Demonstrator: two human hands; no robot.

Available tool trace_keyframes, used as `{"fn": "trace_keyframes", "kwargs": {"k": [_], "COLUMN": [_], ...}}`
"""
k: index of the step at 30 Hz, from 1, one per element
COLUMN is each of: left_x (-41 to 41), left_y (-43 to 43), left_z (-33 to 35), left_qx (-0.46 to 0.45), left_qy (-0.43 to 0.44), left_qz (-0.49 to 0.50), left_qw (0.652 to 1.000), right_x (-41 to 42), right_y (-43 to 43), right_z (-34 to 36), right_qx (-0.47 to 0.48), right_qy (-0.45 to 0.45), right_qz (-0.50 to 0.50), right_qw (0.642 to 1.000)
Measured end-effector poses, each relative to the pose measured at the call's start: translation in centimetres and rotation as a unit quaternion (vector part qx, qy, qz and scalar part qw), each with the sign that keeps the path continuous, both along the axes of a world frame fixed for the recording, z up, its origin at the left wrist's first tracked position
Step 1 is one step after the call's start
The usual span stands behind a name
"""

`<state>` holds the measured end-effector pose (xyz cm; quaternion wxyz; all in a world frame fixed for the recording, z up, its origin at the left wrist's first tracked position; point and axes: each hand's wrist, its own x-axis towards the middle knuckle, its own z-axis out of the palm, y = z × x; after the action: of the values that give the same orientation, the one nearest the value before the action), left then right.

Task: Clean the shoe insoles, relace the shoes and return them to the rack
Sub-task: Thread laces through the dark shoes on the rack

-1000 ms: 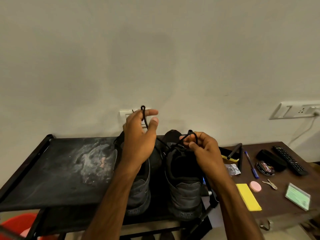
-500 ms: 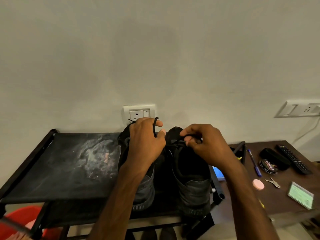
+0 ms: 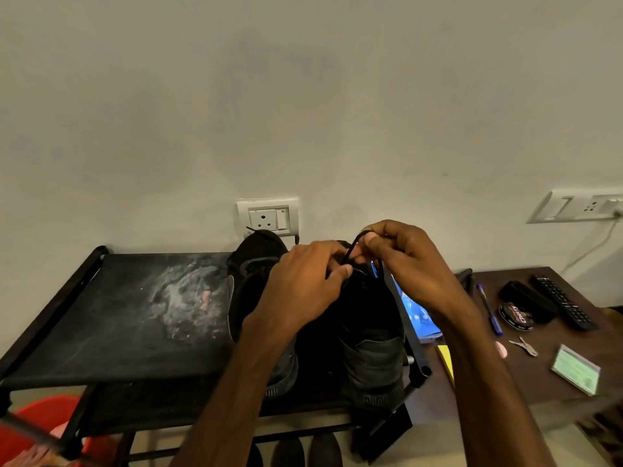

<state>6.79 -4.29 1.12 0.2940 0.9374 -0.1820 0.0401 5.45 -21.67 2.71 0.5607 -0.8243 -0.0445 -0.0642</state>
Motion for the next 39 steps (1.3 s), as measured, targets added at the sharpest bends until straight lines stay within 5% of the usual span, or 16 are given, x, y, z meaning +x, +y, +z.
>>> {"fn": "trace_keyframes", "kwargs": {"k": [4,10,18,23,28,30,34,36,39], "left_x": [1.0,0.6,-0.3,-0.3,-0.6,0.0,0.7,0.7,0.7], "left_y": [0.4,0.0,-0.5,-0.8,-1.0,-0.5,0.7,1.0,1.0], "left_z": [-1.3,-0.6,1.8,1.6,1.6,1.1,-0.3,-0.6,-0.4], "left_qx": [-0.039,-0.098,-0.331,-0.296,-0.311,-0.283,-0.174,-0.090,-0.065], "left_qy": [0.025,-0.111,-0.209,-0.157,-0.133,-0.137,0.023,0.079,0.103], "left_qz": [0.024,0.053,0.043,-0.082,-0.089,-0.055,-0.068,-0.092,-0.098], "left_qw": [0.999,0.988,0.919,0.939,0.937,0.948,0.982,0.989,0.988], "right_x": [-0.1,0.8,0.4,-0.3,0.0,0.1,0.5,0.6,0.4], "right_y": [-0.3,-1.6,-1.0,-0.2,0.3,-0.3,-1.7,-2.2,-2.7], "right_z": [-0.1,-2.0,-2.2,-0.5,-0.4,-0.2,-0.7,-1.4,-2.4], "right_qx": [0.134,0.013,-0.084,0.006,0.146,0.255,0.418,0.389,0.169], "right_qy": [0.078,0.042,0.054,-0.032,-0.072,-0.068,-0.064,-0.030,0.100], "right_qz": [0.017,-0.032,0.047,0.078,-0.065,-0.131,-0.241,-0.246,-0.157], "right_qw": [0.988,0.998,0.994,0.996,0.984,0.956,0.873,0.887,0.968]}}
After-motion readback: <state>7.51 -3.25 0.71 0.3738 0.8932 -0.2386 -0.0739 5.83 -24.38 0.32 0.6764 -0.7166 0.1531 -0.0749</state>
